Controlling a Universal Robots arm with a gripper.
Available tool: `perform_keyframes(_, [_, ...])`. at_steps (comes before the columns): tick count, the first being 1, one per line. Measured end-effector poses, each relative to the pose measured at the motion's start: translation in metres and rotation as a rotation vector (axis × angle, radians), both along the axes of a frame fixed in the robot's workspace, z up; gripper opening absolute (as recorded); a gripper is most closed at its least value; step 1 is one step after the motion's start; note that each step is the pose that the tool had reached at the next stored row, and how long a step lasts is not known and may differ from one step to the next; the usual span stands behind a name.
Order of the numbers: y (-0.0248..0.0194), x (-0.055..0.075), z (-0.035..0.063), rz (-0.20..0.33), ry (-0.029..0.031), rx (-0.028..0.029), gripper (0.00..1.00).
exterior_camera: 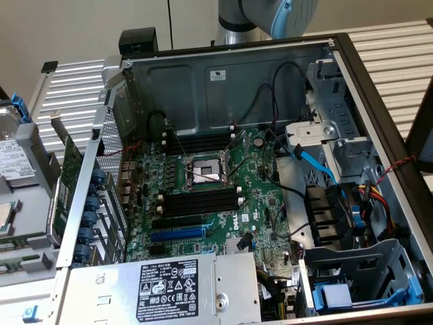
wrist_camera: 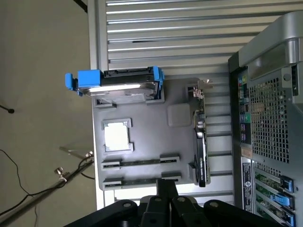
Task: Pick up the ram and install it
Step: 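Pick up the ram and move it above insertion slot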
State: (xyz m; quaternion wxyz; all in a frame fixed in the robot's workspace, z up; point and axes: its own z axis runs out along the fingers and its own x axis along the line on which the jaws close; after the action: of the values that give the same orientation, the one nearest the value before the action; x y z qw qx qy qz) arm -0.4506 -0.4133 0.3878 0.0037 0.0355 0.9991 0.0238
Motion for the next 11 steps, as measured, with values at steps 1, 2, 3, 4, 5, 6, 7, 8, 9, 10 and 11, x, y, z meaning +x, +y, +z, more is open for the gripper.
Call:
perform_keyframes(1, [0.0000, 0.0000, 0.0000, 0.000, 0.0000, 0.0001, 0.11])
perform_keyframes(2, [0.0000, 0.0000, 0.0000, 0.000, 0.0000, 0.0000, 0.11])
perform_keyframes(3, [0.0000, 0.0000, 0.0000, 0.000, 0.0000, 0.0000, 0.11])
perform_keyframes(4, [0.0000, -0.0003, 0.0000, 0.000, 0.0000, 0.0000, 0.11])
perform_keyframes(5, [0.0000, -0.0010, 0.0000, 0.001, 0.0000, 0.0000, 0.11])
perform_keyframes(6, [0.0000, -0.0015, -0.0001, 0.008, -0.0002, 0.0000, 0.11])
perform_keyframes(7, [0.0000, -0.0017, -0.0001, 0.024, 0.0000, 0.0000, 0.11])
perform_keyframes(8, [0.0000, -0.0017, -0.0002, 0.042, -0.0001, 0.0000, 0.11])
perform_keyframes(9, [0.0001, -0.0018, -0.0004, 0.061, 0.0000, 0.0000, 0.11])
perform_keyframes(10, [0.0001, -0.0018, -0.0005, 0.079, 0.0000, 0.0000, 0.11])
perform_keyframes(11, [0.0000, -0.0018, -0.0007, 0.097, 0.0000, 0.0000, 0.11])
